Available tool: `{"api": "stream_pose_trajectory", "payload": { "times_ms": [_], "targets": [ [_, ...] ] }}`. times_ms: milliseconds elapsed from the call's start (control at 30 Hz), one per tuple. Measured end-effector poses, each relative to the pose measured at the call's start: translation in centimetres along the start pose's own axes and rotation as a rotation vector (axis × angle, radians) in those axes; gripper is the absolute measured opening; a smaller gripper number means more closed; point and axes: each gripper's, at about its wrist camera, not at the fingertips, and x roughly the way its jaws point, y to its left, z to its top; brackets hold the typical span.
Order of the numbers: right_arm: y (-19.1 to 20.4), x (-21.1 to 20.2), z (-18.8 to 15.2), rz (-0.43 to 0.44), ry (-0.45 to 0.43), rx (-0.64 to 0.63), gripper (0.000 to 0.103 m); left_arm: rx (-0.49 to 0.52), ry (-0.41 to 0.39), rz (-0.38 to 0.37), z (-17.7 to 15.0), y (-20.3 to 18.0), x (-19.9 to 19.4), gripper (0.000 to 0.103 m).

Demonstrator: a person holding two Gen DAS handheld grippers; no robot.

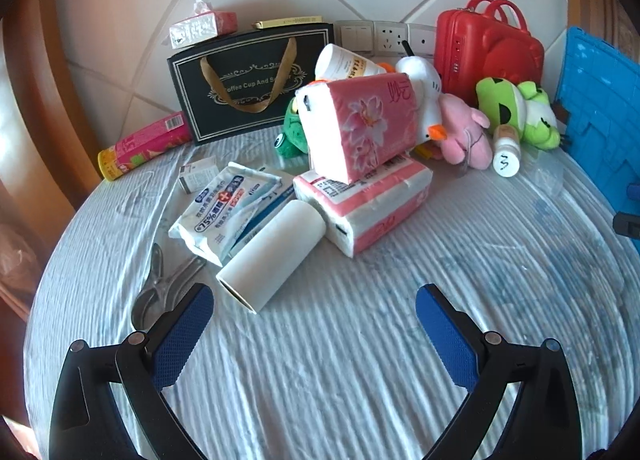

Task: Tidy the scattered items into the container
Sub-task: 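Grasp the white paper roll with the left gripper while the right gripper grasps the clear floss-pick box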

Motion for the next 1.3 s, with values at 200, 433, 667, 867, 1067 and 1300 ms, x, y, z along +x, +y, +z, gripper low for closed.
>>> {"api": "stream_pose_trajectory", "payload": {
  "times_ms": [200,433,667,867,1067,1300],
  "targets": [
    [-1.0,3.4,-0.7,-0.012,0.025,0.039,0.103,0.038,-0.037,0.043,0.7,0.4,3.6,0.102],
    [-1.2,5.8,-0.9,-0.005,0.045,0.057,0.103,0.048,0.023,0.031,1.5,2.6,8.4,0.102],
    [-2.6,7.8,0.2,-0.032,0.054,0.094,0.103,0.018,0.031,0.007,1.2,3.2,9.3,0.058],
    [-4.9,10.4,1.9,-0.087,0.056,0.173,0.103,-0.031,0.010,0.014,0.4,3.6,7.4,0.047],
    [-7.7,13.4,3.4,-0.151,0.053,0.298,0.103,-0.053,-0.010,0.023,-0.5,3.5,5.2,0.047],
    [-10.2,16.5,5.1,-0.213,0.059,0.381,0.103,-0.077,-0.025,0.031,-1.5,3.3,2.4,0.047]
  ]
}}
